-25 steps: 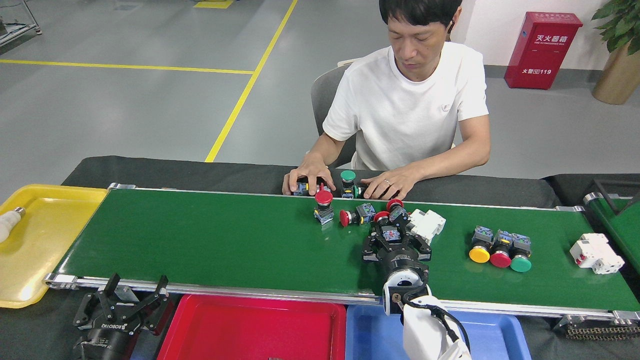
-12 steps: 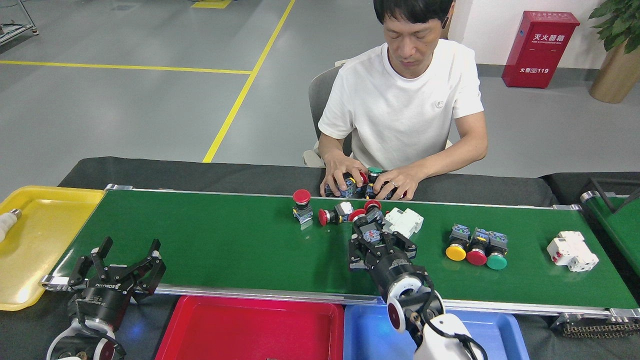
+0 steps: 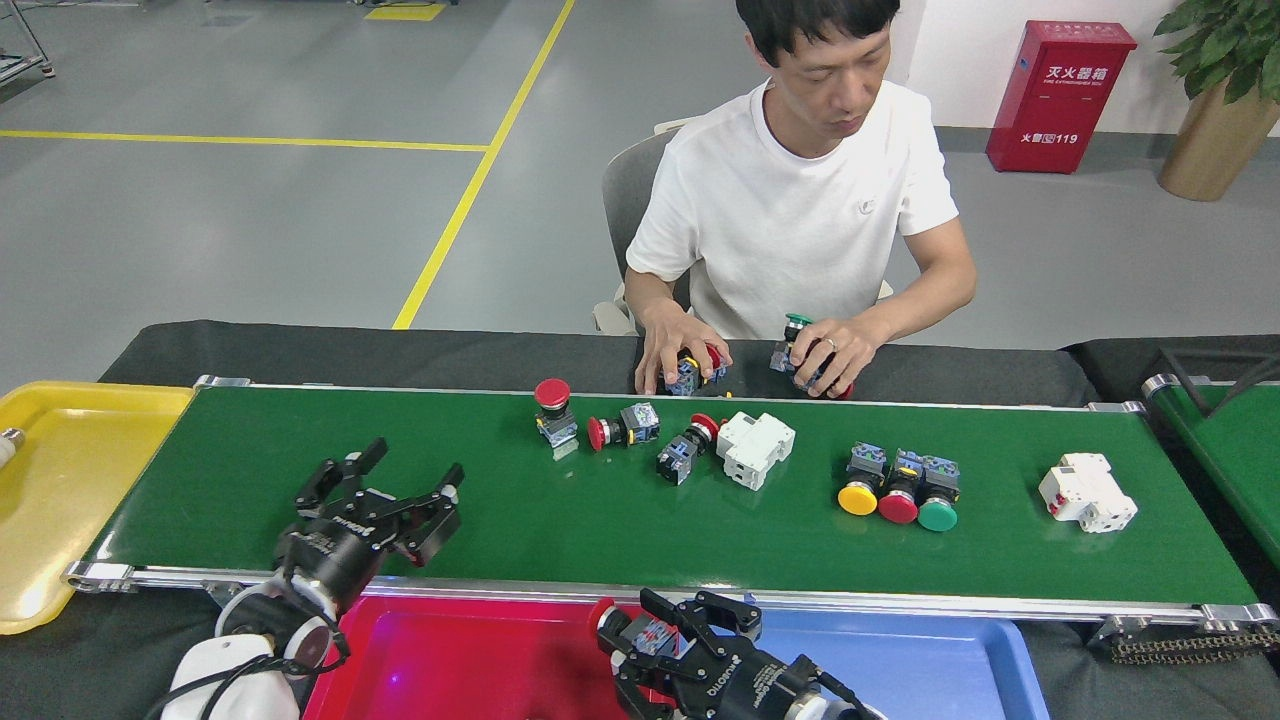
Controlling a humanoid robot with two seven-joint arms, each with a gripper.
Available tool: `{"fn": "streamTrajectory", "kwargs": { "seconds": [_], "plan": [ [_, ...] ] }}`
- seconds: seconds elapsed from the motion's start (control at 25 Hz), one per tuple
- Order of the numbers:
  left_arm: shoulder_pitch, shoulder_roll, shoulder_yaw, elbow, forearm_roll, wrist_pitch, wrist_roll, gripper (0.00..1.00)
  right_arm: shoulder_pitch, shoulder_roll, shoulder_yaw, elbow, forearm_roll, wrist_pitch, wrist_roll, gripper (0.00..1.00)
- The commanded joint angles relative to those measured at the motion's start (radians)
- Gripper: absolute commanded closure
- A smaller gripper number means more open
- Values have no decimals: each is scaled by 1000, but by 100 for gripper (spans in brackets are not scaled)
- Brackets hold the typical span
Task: Pick switch part from conveyor to tray
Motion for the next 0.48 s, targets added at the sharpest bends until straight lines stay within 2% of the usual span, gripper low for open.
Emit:
{"fn": "streamTrajectory", "kwargs": {
  "seconds": [0.0,0.12,0.24,0.36,0.44],
  "plan": [
    [-59,-13,-51,53,0,78,3,0,-15,9,-4,-19,-2,-6,0,1],
    [-134,-43,-64,165,1,111,3,0,-34,7,-79,-33,-2,6,-11,1],
    [-217,-53,-65,305,1,145,3,0,-34,7,-225,-39,-2,6,-43,1],
    [-269,-59,-65,409,3,182,4,0,-17,-3,-380,-33,-3,5,-164,1],
    [-278,-59,-67,423,3,191,12,1,0,-2,-461,-2,0,9,-243,1]
  ]
}}
